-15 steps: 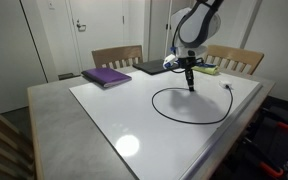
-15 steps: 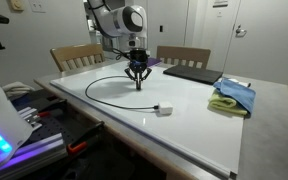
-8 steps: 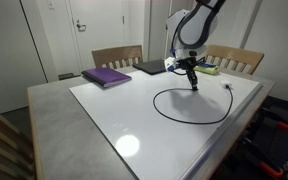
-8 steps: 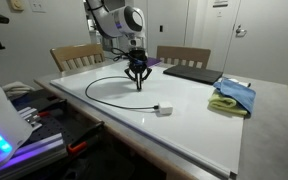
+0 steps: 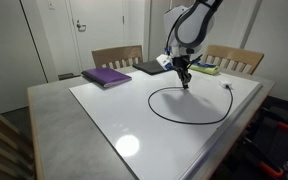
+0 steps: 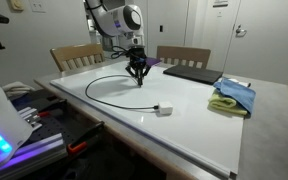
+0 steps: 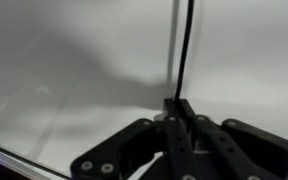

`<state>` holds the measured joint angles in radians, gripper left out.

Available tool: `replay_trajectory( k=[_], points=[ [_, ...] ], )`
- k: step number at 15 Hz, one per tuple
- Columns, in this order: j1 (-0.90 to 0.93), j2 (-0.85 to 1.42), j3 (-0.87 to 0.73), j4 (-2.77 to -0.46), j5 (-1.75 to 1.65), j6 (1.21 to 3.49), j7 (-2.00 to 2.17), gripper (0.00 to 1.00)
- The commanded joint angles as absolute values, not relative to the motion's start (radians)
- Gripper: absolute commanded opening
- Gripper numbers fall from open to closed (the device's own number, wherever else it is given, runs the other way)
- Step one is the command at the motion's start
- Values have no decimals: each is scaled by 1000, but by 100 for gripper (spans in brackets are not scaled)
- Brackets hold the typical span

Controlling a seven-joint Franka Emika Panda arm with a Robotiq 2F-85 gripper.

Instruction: Move both ends of the charger to opposite sides

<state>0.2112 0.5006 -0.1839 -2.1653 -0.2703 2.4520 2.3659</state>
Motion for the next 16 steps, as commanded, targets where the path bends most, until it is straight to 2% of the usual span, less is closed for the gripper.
replay_trajectory(
  k=[1,6,7,12,13,16],
  points=[
    [188,499,-145,-2129,-295,2477,2206,2],
    [224,524,-118,-2045,-338,2459,2032,2],
    [226,504,-135,-2083,-310,2463,2093,9],
    [237,507,-127,-2064,-317,2462,2048,9],
    [236,507,-127,-2064,-317,2462,2047,2],
    [235,508,-108,-2058,-361,2505,1931,2]
  ],
)
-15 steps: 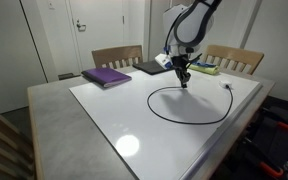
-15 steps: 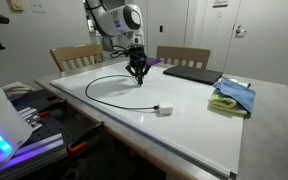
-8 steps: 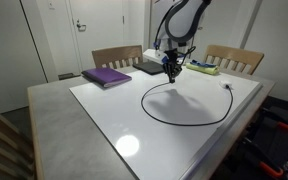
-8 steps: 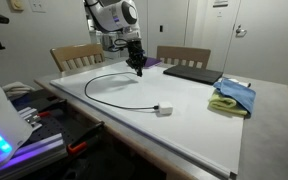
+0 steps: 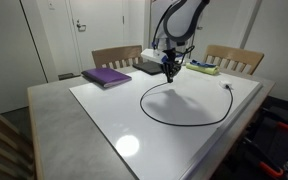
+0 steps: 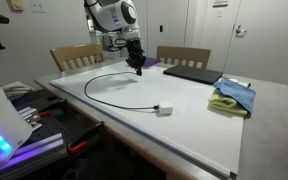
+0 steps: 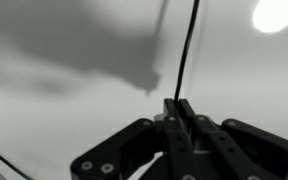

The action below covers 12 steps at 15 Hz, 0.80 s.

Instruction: Move both ends of the charger to opposite sides

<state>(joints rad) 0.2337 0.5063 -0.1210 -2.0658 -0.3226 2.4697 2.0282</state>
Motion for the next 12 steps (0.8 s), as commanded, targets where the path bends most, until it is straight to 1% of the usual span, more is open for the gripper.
replay_trajectory(
  k=[1,5,12],
  points=[
    [245,511,-109,-2050,-374,2500,1902,2],
    [276,529,-97,-2009,-426,2507,1780,2],
    [319,594,-47,-1861,-442,2503,1507,2]
  ],
)
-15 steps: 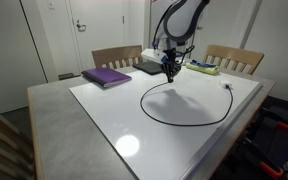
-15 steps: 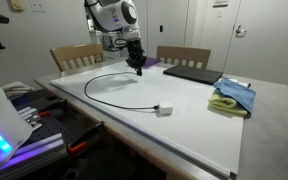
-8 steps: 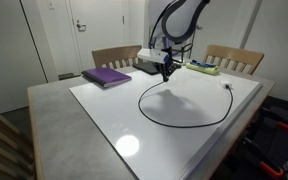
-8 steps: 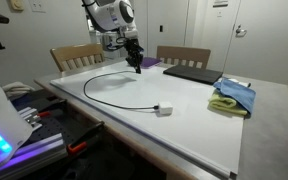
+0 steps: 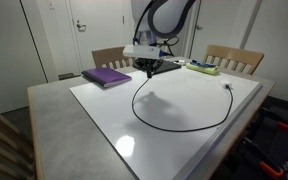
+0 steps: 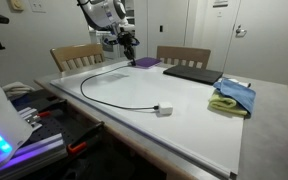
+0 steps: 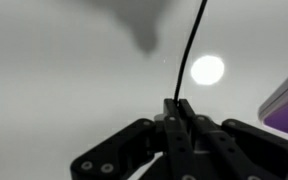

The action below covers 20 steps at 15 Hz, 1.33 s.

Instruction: Move both ends of the charger to opposite sides

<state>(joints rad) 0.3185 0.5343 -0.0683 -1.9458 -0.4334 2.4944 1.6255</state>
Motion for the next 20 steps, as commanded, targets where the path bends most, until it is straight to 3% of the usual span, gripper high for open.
replay_trajectory(
  k=[1,2,3,11,12,13,20],
  points=[
    [320,605,-42,-1845,-440,2508,1457,2],
    [319,615,-39,-1831,-441,2516,1406,2],
    [344,572,-64,-1882,-418,2499,1483,9],
    [348,606,-65,-1845,-414,2510,1417,9],
    [345,610,-59,-1840,-418,2524,1399,2],
    [343,613,-52,-1828,-421,2524,1372,2],
    [343,729,48,-1656,-345,2604,1000,2]
  ],
)
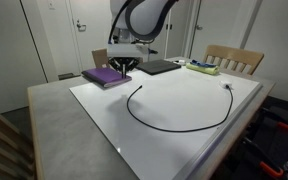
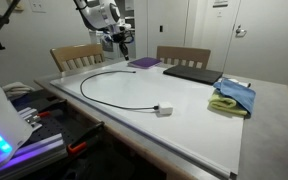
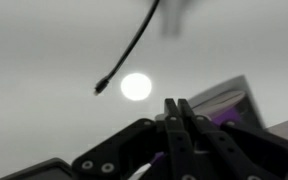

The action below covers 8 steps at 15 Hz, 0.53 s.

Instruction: Move both ends of the charger to opposite sides

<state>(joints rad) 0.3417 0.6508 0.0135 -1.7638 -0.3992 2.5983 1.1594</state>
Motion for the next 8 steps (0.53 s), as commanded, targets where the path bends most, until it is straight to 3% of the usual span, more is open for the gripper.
replay_trajectory(
  k=[1,2,3,5,8],
  points=[
    [344,747,57,-1626,-331,2590,932,2],
    [345,756,62,-1604,-314,2571,868,8],
    [359,759,39,-1594,-306,2557,851,33],
    [375,755,-1,-1590,-290,2548,839,36],
    [400,737,-68,-1611,-289,2527,887,57]
  ],
)
